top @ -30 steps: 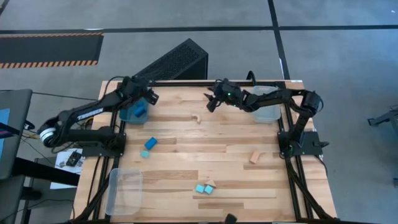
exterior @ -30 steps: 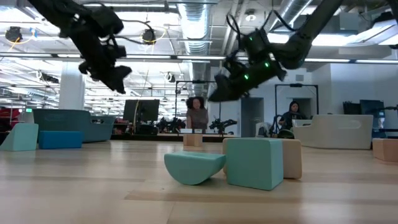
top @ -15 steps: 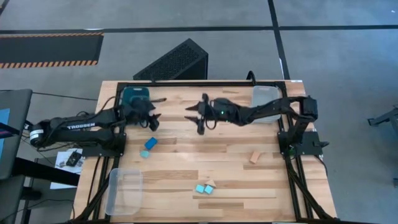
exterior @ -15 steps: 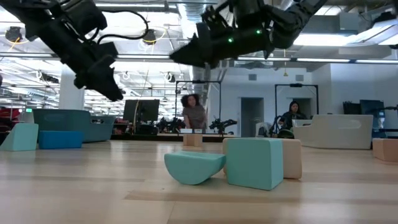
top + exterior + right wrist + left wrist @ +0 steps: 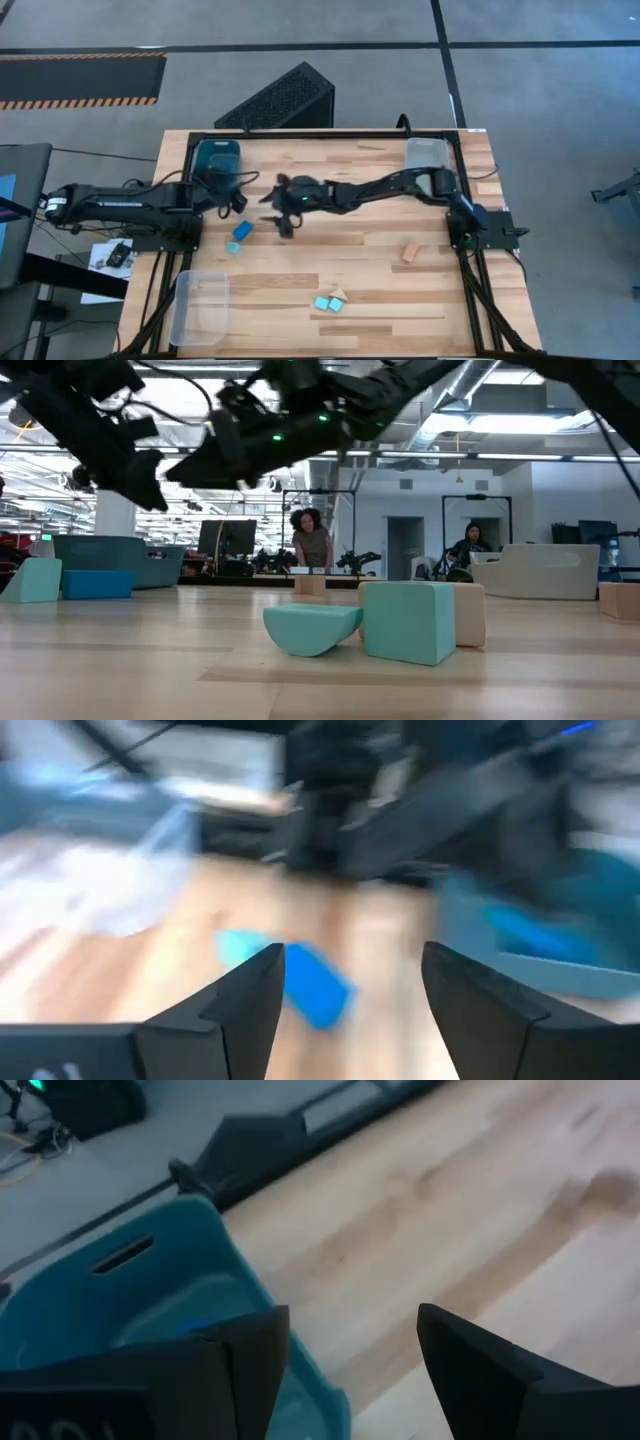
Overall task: Sort & place blocks by color
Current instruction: Put the blue block into the blue bin
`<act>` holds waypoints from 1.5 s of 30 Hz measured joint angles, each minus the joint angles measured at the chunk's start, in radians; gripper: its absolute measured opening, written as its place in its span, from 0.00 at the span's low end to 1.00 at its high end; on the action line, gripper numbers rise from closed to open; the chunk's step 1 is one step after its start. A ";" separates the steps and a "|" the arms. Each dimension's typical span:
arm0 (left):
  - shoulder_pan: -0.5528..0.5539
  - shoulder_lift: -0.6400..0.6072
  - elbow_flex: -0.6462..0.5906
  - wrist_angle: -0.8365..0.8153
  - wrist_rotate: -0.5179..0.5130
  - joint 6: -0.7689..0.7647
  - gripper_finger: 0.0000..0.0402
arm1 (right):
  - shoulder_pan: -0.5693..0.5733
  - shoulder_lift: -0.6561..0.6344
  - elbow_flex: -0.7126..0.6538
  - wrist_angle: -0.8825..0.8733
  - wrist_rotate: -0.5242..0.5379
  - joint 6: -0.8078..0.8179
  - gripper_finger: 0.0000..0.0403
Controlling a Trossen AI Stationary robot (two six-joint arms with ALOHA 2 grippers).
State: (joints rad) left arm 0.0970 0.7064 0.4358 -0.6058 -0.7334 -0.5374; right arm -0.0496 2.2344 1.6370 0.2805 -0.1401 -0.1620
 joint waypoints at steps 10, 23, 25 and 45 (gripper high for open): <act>-0.036 -0.081 0.000 -0.037 -0.134 -0.061 0.52 | 0.001 0.300 0.486 -0.345 -0.151 -0.086 0.65; -0.035 -0.081 0.000 -0.030 -0.314 -0.057 0.52 | -0.030 0.490 0.720 -0.403 -0.185 -0.161 0.65; -0.035 -0.079 0.000 -0.028 -0.314 -0.053 0.52 | -0.039 0.490 0.711 -0.404 -0.185 -0.151 0.65; -0.035 -0.078 0.000 -0.031 -0.295 -0.051 0.52 | 0.003 0.476 0.701 -0.607 -0.203 -0.136 0.61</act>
State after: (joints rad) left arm 0.0616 0.6281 0.4362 -0.6373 -1.0281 -0.5880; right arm -0.0464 2.7102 2.3375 -0.3265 -0.3431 -0.2978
